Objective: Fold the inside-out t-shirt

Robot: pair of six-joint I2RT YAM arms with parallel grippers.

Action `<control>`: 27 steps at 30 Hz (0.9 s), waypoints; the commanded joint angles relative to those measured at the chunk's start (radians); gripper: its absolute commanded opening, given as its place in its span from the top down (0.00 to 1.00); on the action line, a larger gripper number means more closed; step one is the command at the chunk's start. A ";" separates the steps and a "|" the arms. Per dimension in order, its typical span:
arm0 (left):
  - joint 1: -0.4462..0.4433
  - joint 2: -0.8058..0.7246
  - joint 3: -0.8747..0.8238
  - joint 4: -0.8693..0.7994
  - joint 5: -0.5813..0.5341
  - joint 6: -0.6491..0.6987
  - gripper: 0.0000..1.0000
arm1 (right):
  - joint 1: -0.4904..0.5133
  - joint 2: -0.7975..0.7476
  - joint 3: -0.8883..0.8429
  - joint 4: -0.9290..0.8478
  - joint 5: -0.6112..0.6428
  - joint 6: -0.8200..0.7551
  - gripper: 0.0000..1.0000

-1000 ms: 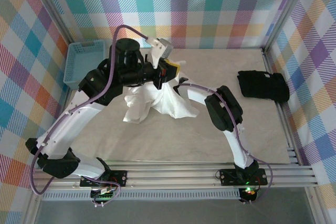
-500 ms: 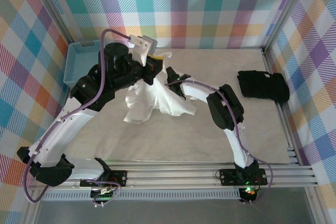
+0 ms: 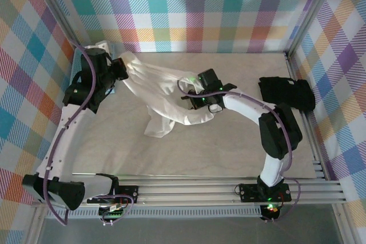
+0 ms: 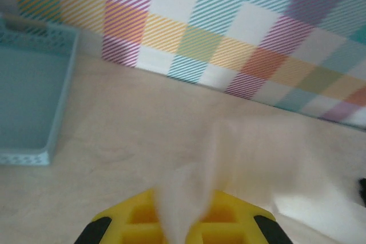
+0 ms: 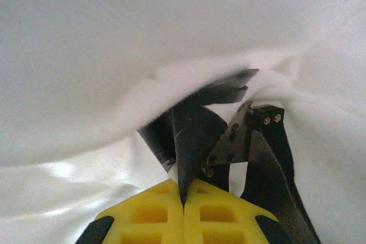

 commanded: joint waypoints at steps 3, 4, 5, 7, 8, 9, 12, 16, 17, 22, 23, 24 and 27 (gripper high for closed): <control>0.027 0.071 -0.061 0.102 -0.008 -0.094 1.00 | -0.003 -0.050 -0.031 0.212 -0.176 0.021 1.00; 0.032 0.088 -0.070 0.113 -0.009 -0.097 1.00 | -0.002 -0.058 -0.028 0.228 -0.205 0.010 1.00; 0.038 0.107 -0.072 0.117 -0.006 -0.100 1.00 | -0.002 -0.061 -0.025 0.238 -0.234 0.004 1.00; 0.057 0.161 -0.062 0.122 -0.003 -0.113 1.00 | 0.001 -0.053 -0.012 0.259 -0.315 0.004 1.00; 0.066 0.185 -0.053 0.128 0.002 -0.121 1.00 | 0.005 -0.047 -0.006 0.261 -0.342 0.004 1.00; 0.073 0.213 -0.045 0.140 0.021 -0.131 1.00 | 0.012 -0.039 0.003 0.255 -0.358 -0.003 1.00; 0.107 0.288 0.004 0.155 0.055 -0.152 1.00 | 0.029 -0.037 0.003 0.216 -0.359 -0.060 1.00; 0.213 0.366 0.088 0.169 0.199 -0.222 1.00 | 0.029 -0.035 0.011 0.073 -0.267 -0.192 1.00; 0.236 0.371 0.100 0.179 0.223 -0.238 1.00 | 0.029 -0.031 0.013 0.041 -0.238 -0.214 1.00; 0.344 0.378 0.142 0.197 0.286 -0.293 1.00 | 0.029 -0.024 0.021 -0.043 -0.127 -0.282 1.00; 0.347 0.375 0.141 0.196 0.289 -0.291 1.00 | 0.029 -0.020 0.029 -0.052 -0.125 -0.288 1.00; 0.346 0.374 0.139 0.196 0.290 -0.287 1.00 | 0.029 -0.022 0.033 -0.048 -0.138 -0.291 1.00; 0.315 0.386 0.122 0.209 0.315 -0.275 1.00 | 0.031 -0.021 0.058 -0.024 -0.233 -0.285 1.00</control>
